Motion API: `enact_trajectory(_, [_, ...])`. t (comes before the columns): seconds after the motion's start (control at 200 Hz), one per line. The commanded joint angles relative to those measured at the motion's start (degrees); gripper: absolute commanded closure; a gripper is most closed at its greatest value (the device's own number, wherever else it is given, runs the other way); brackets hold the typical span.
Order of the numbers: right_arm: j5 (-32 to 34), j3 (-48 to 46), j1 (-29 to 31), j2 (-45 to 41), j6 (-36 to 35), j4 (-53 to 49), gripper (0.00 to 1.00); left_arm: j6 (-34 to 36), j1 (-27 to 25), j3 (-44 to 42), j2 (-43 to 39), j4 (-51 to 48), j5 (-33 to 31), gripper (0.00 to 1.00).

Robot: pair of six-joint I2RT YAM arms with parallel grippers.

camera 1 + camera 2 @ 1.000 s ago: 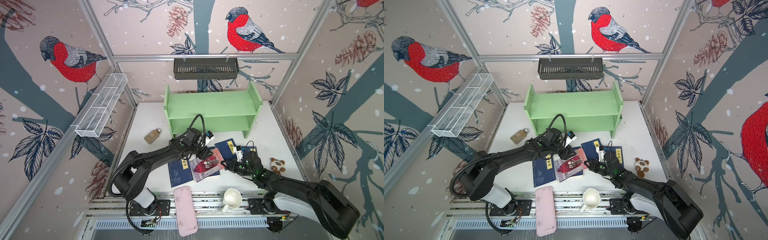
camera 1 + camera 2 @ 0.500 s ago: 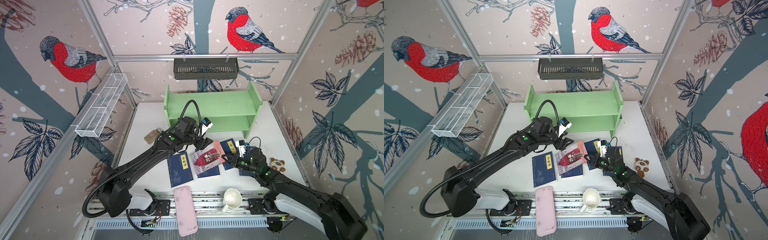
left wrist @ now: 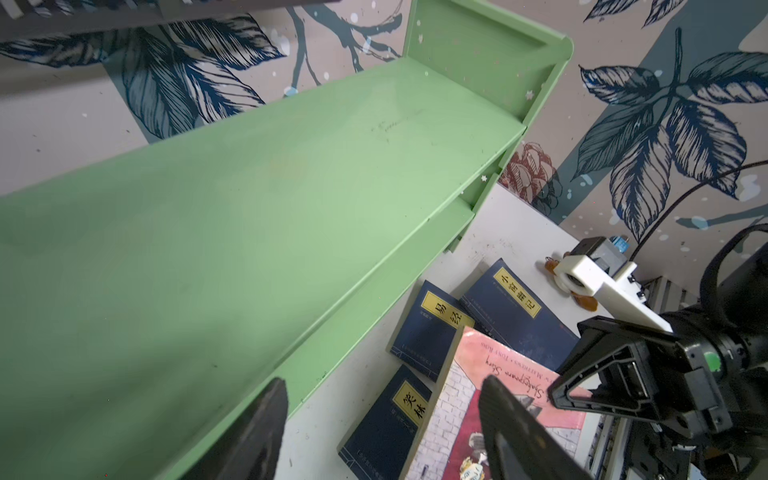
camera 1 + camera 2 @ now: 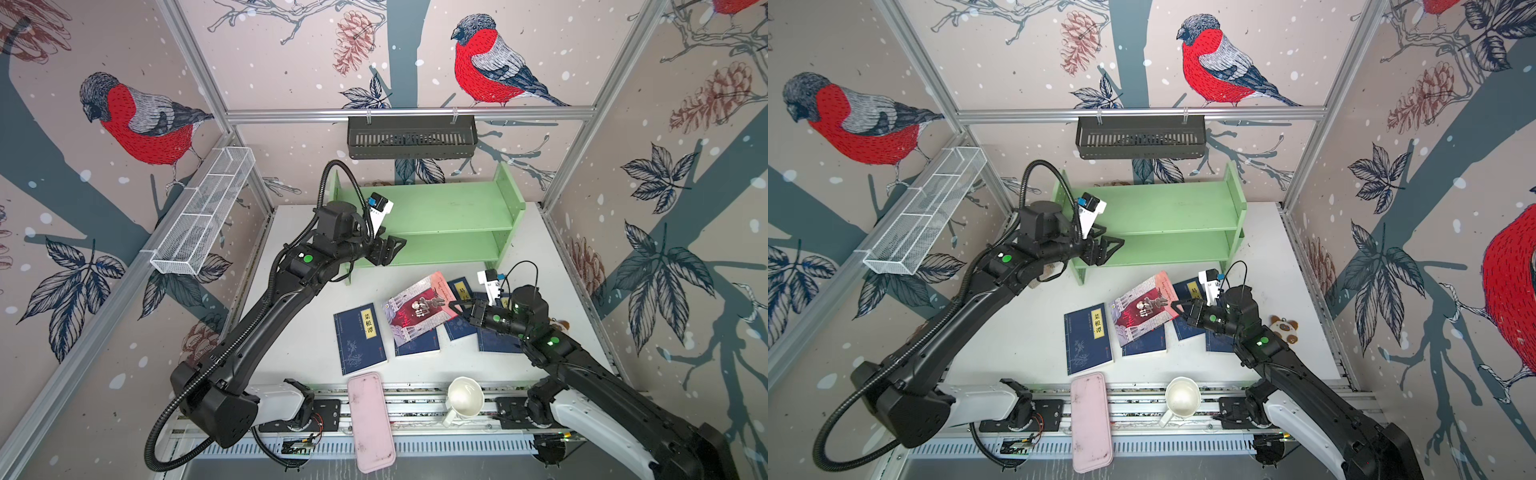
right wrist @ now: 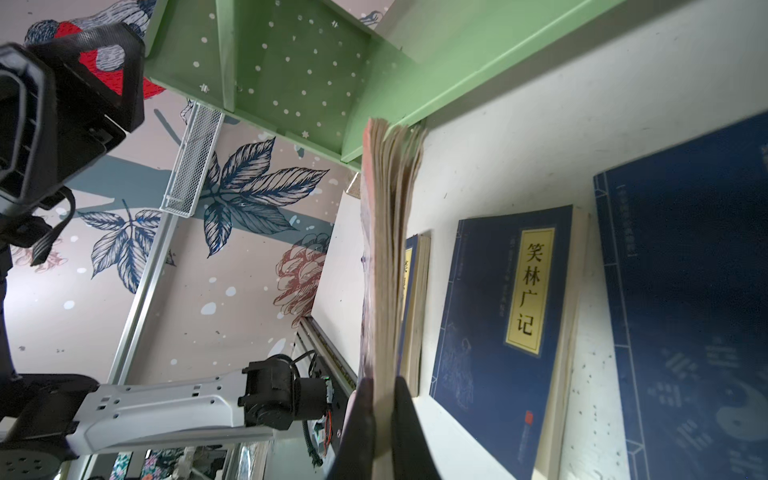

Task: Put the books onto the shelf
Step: 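Lift the paperback upright with the right gripper while the left gripper rises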

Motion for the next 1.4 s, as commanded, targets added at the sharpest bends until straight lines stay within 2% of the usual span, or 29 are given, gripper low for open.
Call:
enact_trajectory(0.0, [-4.0, 3.8, -0.1, -0.8, -4.1, -3.9, 0.99, -2.1, 0.7, 3.2, -0.4, -4.5, 0.4, 0.24])
enact_trajectory(0.18, [-5.4, 10.9, -0.7, -1.1, -5.4, -4.0, 0.98, -6.2, 4.2, 10.1, 0.2, -7.6, -1.8, 0.18])
enact_trajectory(0.335, [-7.7, 17.9, -2.8, 1.9, -5.9, -4.7, 0.99, -8.4, 7.3, 16.9, 0.4, -9.8, -3.3, 0.12])
enact_trajectory(0.415, [-8.8, 20.3, -3.6, 3.8, -5.5, -3.3, 0.99, -10.7, 9.3, 17.3, -0.3, -10.1, -3.7, 0.11])
enact_trajectory(0.52, [-10.6, 21.9, -4.2, 5.6, -3.6, 1.0, 0.99, -14.1, 12.2, 12.7, -2.4, -8.8, 0.4, 0.11])
enact_trajectory(0.705, [-11.3, 24.9, -5.5, 9.5, 0.0, 7.9, 0.99, -17.1, 14.7, 1.3, -7.2, -4.5, 11.5, 0.14])
enact_trajectory(0.9, [-12.2, 27.3, -6.0, 13.5, 3.8, 14.9, 0.98, -19.6, 17.7, -1.5, -9.8, -3.5, 13.1, 0.14])
enact_trajectory(1.15, [-13.4, 28.1, -6.3, 16.0, 9.2, 19.4, 0.99, -21.3, 18.5, -6.0, -12.4, -0.5, 20.6, 0.15])
enact_trajectory(1.23, [-12.8, 26.8, -6.4, 15.2, 11.1, 21.6, 0.99, -23.4, 18.6, -10.2, -13.9, 2.3, 24.6, 0.15])
enact_trajectory(1.291, [-12.5, 26.5, -6.4, 14.4, 11.5, 22.0, 0.99, -25.8, 18.6, -14.0, -15.1, 6.8, 30.5, 0.15])
enact_trajectory(1.341, [-12.4, 26.0, -6.4, 13.9, 12.1, 22.8, 0.99, -30.0, 18.6, -18.2, -16.3, 12.6, 35.6, 0.15])
enact_trajectory(1.396, [-12.1, 25.5, -6.3, 13.4, 12.8, 23.4, 0.99, -35.7, 18.7, -22.1, -17.7, 18.7, 38.5, 0.13])
